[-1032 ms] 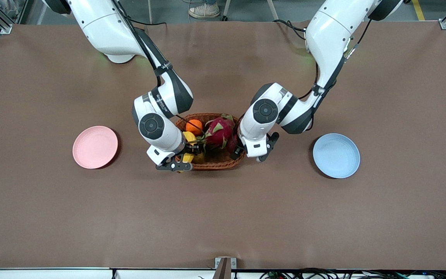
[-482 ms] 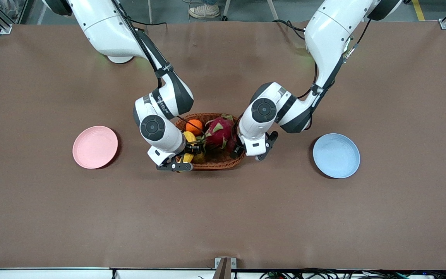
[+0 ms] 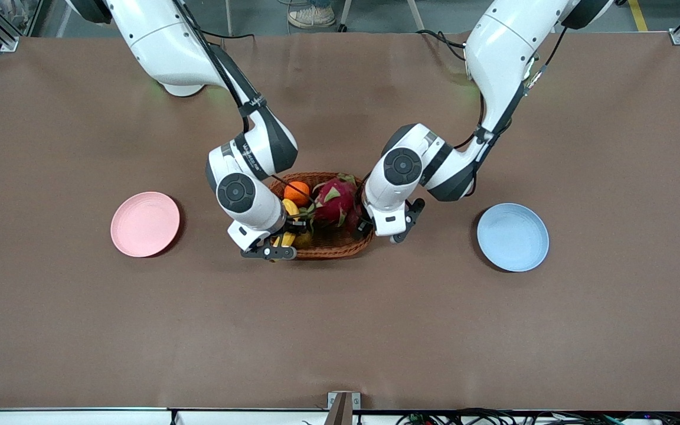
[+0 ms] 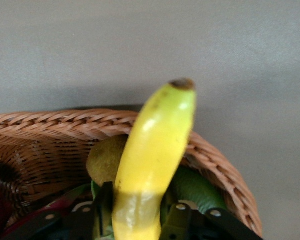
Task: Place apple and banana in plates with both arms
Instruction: 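Close the right gripper on the banana while the left gripper grasps the apple, then carry the banana with the right gripper over the pink plate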
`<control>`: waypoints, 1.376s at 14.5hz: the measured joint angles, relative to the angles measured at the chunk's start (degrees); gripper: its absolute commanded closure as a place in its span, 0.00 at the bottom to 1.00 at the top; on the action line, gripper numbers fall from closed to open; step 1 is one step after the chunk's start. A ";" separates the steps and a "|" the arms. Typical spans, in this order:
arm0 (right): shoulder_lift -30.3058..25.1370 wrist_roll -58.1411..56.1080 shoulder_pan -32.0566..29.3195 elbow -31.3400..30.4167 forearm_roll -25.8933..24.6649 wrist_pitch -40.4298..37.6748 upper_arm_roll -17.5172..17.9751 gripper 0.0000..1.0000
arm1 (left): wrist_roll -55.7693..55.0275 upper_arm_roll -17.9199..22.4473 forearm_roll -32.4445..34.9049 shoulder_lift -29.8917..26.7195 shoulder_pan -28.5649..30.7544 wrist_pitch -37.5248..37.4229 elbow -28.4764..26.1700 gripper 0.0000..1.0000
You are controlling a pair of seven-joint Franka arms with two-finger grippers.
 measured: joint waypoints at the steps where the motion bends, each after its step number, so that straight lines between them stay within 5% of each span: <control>1: 0.00 0.02 0.15 0.05 0.00 0.00 0.00 0.69 | 0.00 0.00 0.06 -0.06 0.00 0.00 -0.32 0.00; 8: 0.00 0.05 0.22 0.19 0.00 -0.35 -0.03 0.83 | 0.00 0.00 0.17 -0.25 -0.01 0.51 -0.53 0.00; 16: -4.36 0.09 0.16 1.92 -0.03 -12.56 -0.90 0.92 | 0.00 0.00 0.18 -0.19 -0.43 2.90 -0.97 0.00; 20: -9.04 -0.03 -1.75 1.95 -0.50 -20.27 -6.21 0.95 | 0.00 0.00 0.17 0.27 -0.84 4.78 -1.54 0.00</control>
